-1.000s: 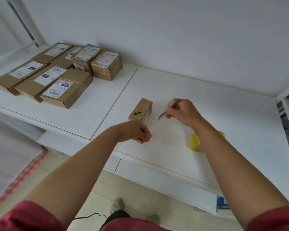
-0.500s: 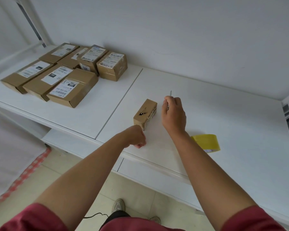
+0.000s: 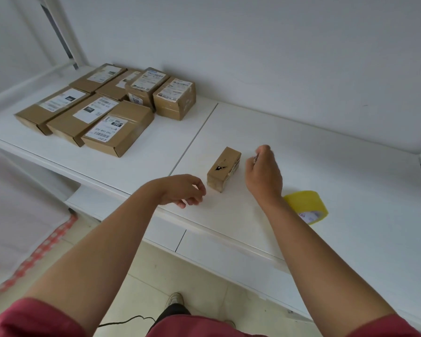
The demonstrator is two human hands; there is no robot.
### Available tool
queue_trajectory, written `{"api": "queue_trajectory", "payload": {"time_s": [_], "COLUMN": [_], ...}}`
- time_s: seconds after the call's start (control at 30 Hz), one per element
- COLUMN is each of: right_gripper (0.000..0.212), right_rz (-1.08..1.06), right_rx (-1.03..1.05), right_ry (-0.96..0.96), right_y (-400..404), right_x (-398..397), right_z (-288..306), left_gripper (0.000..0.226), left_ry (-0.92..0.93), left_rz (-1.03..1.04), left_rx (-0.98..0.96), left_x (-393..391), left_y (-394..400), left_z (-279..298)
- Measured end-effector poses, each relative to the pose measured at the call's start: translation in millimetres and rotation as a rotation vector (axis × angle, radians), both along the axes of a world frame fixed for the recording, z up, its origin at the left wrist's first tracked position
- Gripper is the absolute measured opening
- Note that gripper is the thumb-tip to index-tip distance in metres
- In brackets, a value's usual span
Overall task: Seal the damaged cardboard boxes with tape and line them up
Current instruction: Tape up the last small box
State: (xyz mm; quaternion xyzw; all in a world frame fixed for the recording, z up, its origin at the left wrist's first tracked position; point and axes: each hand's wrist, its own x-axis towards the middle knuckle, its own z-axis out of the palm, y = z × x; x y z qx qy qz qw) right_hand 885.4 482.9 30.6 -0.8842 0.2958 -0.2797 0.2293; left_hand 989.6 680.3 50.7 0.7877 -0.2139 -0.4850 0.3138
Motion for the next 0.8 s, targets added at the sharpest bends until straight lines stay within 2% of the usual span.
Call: {"api": "queue_trajectory", "payload": {"time_s": [0.07, 0.13, 0.27, 0.37, 0.4, 0.47, 0.57, 0.6, 0.63, 0.7, 0.77, 0.8], "right_gripper": [0.027, 0.031, 0.035, 0.033, 0.030, 0.024, 0.050, 0.056, 0.055, 0.039, 0.012, 0.008], "right_rz": [0.048, 0.132, 0.254, 0.249, 0.224, 0.093, -0.069, -0.036, 0.010, 0.084, 0.052, 0.015], "right_rx": [-0.245, -0.371, -0.430, -0.410, -0.368, -0.144, 0.565, 0.776, 0.881, 0.853, 0.799, 0.758], "right_ry": [0.336, 0.589, 0.773, 0.845, 0.817, 0.557, 0.003, -0.079, -0.086, -0.038, -0.087, -0.111], "right_y": [3.5, 8.1, 16.7, 13.1, 11.2, 10.4, 20.6, 23.9, 26.2, 32.1, 32.4, 30.2], "right_x": [-8.0, -15.4, -16.1, -10.4, -9.6, -9.3, -3.1, 0.3, 3.3, 6.9, 12.5, 15.2], "right_z": [-7.9, -15.1, -23.7, -16.6, -11.5, 0.6, 30.8, 38.6, 43.4, 46.1, 43.4, 41.7], "left_gripper": [0.014, 0.018, 0.020, 0.023, 0.022, 0.020, 0.018, 0.019, 0.019, 0.022, 0.029, 0.034], "left_ry": [0.104, 0.146, 0.147, 0.146, 0.141, 0.136, 0.125, 0.135, 0.153, 0.185, 0.219, 0.260], "left_rz": [-0.056, -0.073, -0.036, -0.017, -0.006, 0.031, 0.070, 0.075, 0.082, 0.088, 0.063, 0.058], "left_rx": [-0.094, -0.184, -0.343, -0.406, -0.415, -0.434, -0.464, -0.475, -0.486, -0.499, -0.514, -0.528], "left_x": [9.7, 20.3, 37.5, 47.7, 49.9, 51.9, 51.3, 50.0, 48.6, 45.8, 43.9, 44.0], "left_y": [3.3, 3.5, -6.6, -15.4, -18.7, -26.9, -40.4, -44.6, -48.6, -53.9, -53.8, -53.0], "left_z": [10.5, 20.4, 33.9, 38.0, 38.1, 36.7, 33.7, 33.4, 33.3, 33.8, 34.8, 34.8]}}
